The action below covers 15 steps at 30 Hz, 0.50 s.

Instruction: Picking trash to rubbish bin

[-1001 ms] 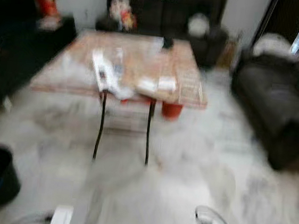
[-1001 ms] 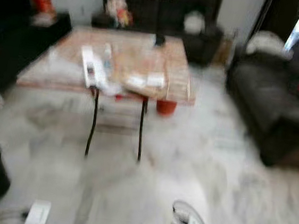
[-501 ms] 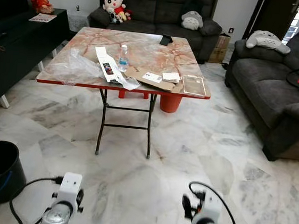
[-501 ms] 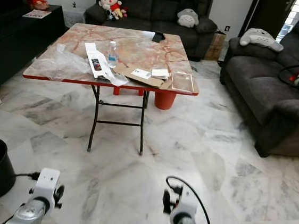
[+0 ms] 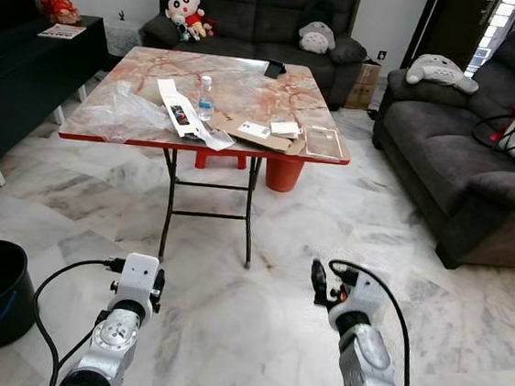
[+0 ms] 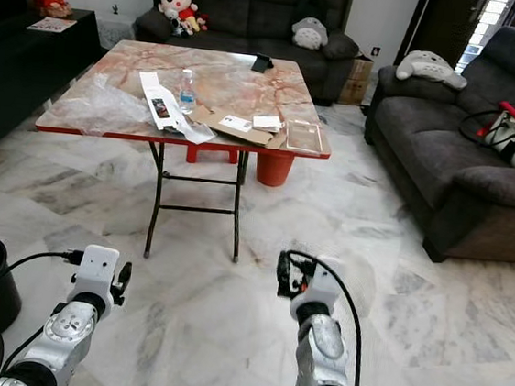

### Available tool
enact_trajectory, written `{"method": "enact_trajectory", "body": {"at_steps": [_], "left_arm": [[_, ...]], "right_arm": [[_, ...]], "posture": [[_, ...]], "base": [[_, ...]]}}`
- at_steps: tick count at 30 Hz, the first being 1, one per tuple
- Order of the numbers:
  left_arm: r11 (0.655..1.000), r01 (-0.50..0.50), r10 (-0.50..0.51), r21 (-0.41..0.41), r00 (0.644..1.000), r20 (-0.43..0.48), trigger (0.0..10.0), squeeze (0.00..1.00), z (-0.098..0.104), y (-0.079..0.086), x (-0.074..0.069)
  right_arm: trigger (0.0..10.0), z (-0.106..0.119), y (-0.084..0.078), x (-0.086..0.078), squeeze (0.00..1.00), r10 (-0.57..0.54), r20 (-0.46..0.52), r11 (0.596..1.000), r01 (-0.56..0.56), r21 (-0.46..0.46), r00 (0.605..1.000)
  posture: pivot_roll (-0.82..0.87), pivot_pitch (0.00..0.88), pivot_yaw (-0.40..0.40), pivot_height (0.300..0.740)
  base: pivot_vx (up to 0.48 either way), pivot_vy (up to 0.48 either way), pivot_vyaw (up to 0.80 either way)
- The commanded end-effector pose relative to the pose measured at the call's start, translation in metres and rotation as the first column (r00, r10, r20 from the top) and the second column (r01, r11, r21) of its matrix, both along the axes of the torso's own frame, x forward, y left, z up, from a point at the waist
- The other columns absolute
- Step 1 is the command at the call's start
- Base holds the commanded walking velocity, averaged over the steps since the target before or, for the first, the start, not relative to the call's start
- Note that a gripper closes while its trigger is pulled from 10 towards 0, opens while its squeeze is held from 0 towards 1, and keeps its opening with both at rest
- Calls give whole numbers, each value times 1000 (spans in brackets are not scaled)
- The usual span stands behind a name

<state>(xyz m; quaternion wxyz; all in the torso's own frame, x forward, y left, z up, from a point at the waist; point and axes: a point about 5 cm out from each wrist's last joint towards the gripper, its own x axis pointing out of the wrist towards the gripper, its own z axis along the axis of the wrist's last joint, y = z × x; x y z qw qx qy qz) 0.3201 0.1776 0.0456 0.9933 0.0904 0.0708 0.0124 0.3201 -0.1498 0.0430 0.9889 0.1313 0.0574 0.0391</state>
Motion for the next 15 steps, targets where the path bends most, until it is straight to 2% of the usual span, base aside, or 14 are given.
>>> {"method": "enact_trajectory", "body": {"at_steps": [1, 6, 7, 8, 9, 10, 11, 15], "left_arm": [[1000, 3, -2, -11, 999, 41, 10000, 1000, 8, 0, 4], [999, 26, -24, -24, 996, 82, 10000, 1000, 19, -8, 11], [999, 30, -28, -19, 996, 86, 10000, 925, 21, -9, 13], [999, 33, -31, -14, 996, 88, 10000, 925, 22, -10, 14], [999, 34, -33, -6, 996, 88, 10000, 0, 22, -12, 15], [999, 34, -33, -4, 996, 87, 10000, 0, 23, -13, 16], [999, 37, -36, -9, 995, 91, 10000, 0, 24, -15, 16], [998, 63, -59, -29, 989, 134, 10000, 0, 32, -21, 18]], "right_arm": [[10000, 17, 7, 11, 1000, 11, 64, 1000, -12, 13, 998], [10000, 25, 12, 17, 1000, 30, 82, 1000, -30, 3, 996], [10000, 26, 13, 18, 1000, 34, 84, 999, -34, -5, 996], [10000, 27, 13, 18, 1000, 37, 85, 999, -36, -11, 996], [10000, 27, 13, 19, 1000, 38, 87, 999, -37, -10, 995], [10000, 28, 13, 19, 153, 35, 86, 999, -34, -12, 996], [10000, 28, 13, 19, 0, 30, 83, 1000, -30, -10, 996], [10000, 30, 15, 21, 0, 20, 89, 1000, -20, 1, 996]], "posture": [[140, 0, -34, 740], [142, 0, -39, 740], [142, 0, -39, 740], [142, 0, -39, 740], [134, 0, -40, 740], [134, 0, -40, 740], [134, 0, -40, 740], [134, 0, -40, 740]], "base": [[0, 0, 0], [0, 0, 0], [0, 0, 0], [0, 0, 0], [0, 0, 0], [0, 0, 0], [0, 0, 0], [0, 0, 0]]}}
